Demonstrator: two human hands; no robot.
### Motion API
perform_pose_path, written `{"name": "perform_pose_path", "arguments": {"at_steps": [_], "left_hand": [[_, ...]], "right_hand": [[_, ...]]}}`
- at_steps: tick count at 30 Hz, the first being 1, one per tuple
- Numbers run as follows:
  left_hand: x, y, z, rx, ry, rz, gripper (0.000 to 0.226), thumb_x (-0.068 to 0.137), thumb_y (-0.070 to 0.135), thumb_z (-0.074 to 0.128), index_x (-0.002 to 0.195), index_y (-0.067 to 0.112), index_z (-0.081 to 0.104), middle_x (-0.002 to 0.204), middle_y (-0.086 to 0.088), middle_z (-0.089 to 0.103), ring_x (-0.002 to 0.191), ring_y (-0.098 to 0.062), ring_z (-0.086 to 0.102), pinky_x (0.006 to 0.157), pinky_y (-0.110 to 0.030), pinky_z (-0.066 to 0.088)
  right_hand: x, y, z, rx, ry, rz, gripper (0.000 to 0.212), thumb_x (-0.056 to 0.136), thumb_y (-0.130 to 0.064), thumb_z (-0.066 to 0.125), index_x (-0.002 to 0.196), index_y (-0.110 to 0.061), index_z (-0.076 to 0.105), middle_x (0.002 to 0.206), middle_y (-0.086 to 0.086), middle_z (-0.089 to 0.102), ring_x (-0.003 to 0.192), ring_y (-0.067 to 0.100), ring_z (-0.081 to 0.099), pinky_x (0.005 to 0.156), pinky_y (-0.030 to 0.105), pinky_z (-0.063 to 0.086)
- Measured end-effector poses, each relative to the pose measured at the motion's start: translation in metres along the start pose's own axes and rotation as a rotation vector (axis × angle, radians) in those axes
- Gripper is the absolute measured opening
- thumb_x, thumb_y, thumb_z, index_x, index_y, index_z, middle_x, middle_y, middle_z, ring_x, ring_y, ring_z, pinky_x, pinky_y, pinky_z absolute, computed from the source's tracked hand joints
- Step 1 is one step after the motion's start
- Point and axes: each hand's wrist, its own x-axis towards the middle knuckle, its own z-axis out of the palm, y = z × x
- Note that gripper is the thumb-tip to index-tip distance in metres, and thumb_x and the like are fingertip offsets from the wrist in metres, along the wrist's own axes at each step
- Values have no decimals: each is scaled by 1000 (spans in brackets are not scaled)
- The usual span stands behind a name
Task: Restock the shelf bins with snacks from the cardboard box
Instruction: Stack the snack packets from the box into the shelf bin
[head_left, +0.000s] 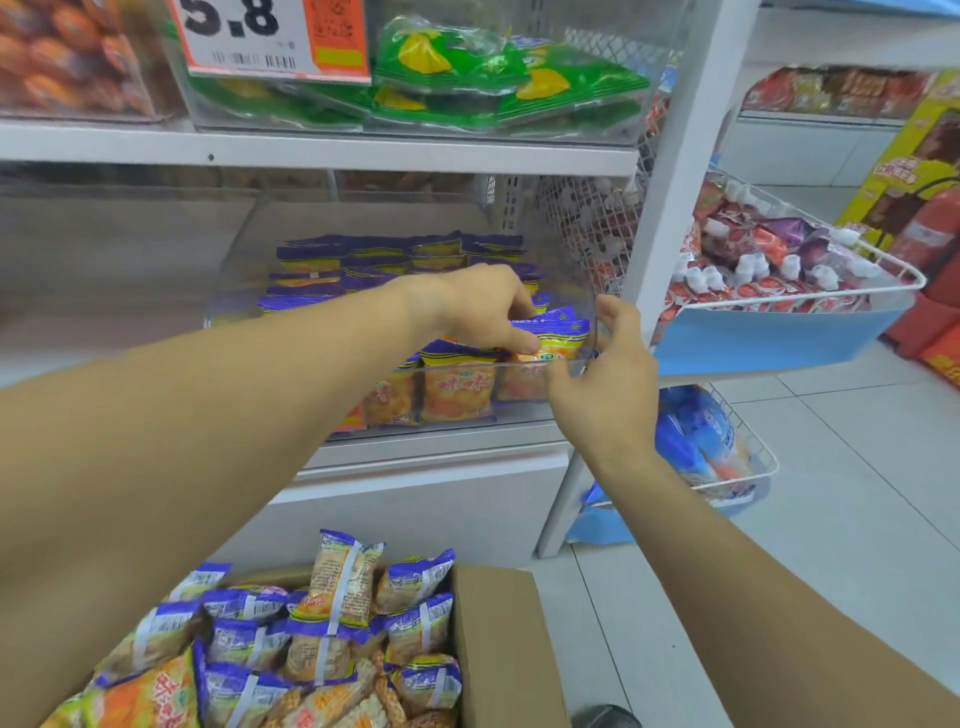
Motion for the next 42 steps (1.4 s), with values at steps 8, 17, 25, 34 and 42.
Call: {"name": "perform_pose_path", "arguments": {"at_steps": [8, 17, 25, 34, 42], "left_hand": [[11, 2, 18, 221, -46, -42, 34, 95, 53, 57, 112, 25, 65, 107, -3, 56, 117, -30, 42, 99, -45, 29], [-31, -1, 32, -194, 585, -39, 31, 90, 32, 64, 118, 20, 62, 112, -1, 62, 111, -24, 53, 97, -41, 41], [-170, -4, 100, -613, 845, 56, 12, 88, 9, 59, 91, 18, 66, 77, 7, 62, 66, -14, 54, 61, -18, 41], [-261, -79, 204, -549, 209, -256, 5, 95, 23, 60, 94, 26, 64, 78, 11, 61, 69, -3, 56, 64, -20, 48], [-323, -113, 270, -455, -136, -427, 16, 82, 34, 68, 93, 24, 62, 91, 9, 61, 90, -14, 62, 78, -29, 51]], "right_hand": [[-3, 2, 2, -9, 7, 3, 64, 79, -13, 67, 137, -27, 44, 119, -10, 67, 103, 18, 64, 82, 41, 54], [0, 9, -2, 35, -57, -60, 62, 77, -7, 65, 135, -20, 46, 119, -6, 65, 103, 19, 63, 83, 32, 51], [-25, -11, 5, 102, -25, -246, 30, 80, -1, 59, 103, -19, 54, 96, 0, 58, 79, 15, 55, 73, 27, 47], [-119, -25, 56, -438, -1219, -113, 18, 88, -27, 73, 100, -15, 68, 88, -6, 61, 81, 13, 57, 73, 25, 43], [-248, 28, 103, -605, -1470, 76, 46, 86, -32, 75, 126, -16, 61, 125, 6, 60, 114, 25, 57, 92, 35, 49]]}}
